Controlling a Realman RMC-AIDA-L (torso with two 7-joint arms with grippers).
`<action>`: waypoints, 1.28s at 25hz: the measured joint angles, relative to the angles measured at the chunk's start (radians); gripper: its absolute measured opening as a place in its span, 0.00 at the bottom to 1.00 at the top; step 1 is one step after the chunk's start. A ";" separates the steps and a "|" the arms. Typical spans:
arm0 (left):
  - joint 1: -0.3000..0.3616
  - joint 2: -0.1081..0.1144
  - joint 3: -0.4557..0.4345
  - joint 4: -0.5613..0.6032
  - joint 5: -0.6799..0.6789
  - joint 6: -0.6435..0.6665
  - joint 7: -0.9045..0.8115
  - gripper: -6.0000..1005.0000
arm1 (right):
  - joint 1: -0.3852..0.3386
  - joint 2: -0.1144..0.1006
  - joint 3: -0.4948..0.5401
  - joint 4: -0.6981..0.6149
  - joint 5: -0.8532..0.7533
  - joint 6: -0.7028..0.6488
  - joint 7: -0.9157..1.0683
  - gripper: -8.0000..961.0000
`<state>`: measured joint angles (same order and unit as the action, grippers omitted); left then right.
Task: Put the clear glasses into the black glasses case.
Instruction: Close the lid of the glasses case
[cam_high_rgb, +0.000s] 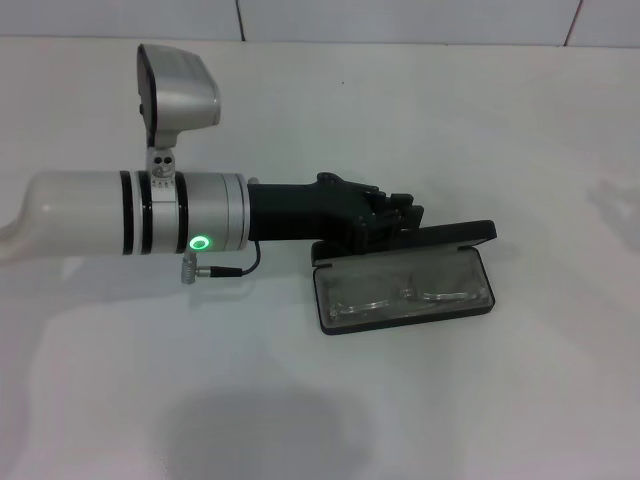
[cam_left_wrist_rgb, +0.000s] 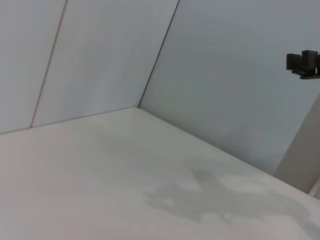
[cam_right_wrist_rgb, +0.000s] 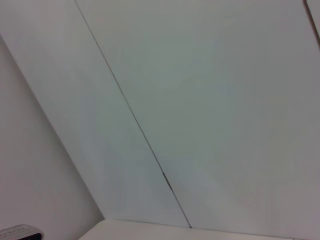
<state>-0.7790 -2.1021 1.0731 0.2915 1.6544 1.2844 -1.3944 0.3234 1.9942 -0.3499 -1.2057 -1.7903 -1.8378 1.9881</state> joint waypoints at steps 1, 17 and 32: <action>-0.002 0.000 0.000 -0.006 0.000 -0.004 0.000 0.19 | 0.000 0.000 -0.001 0.000 0.000 0.000 0.000 0.21; -0.013 0.001 0.052 -0.026 0.001 -0.045 -0.011 0.19 | 0.009 0.003 -0.008 0.013 0.000 0.002 0.000 0.21; -0.010 -0.002 0.184 -0.029 0.000 -0.033 0.010 0.18 | 0.009 0.003 -0.017 0.040 0.000 -0.007 -0.010 0.21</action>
<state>-0.7889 -2.1041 1.2574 0.2624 1.6544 1.2517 -1.3840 0.3328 1.9973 -0.3670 -1.1654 -1.7901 -1.8452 1.9778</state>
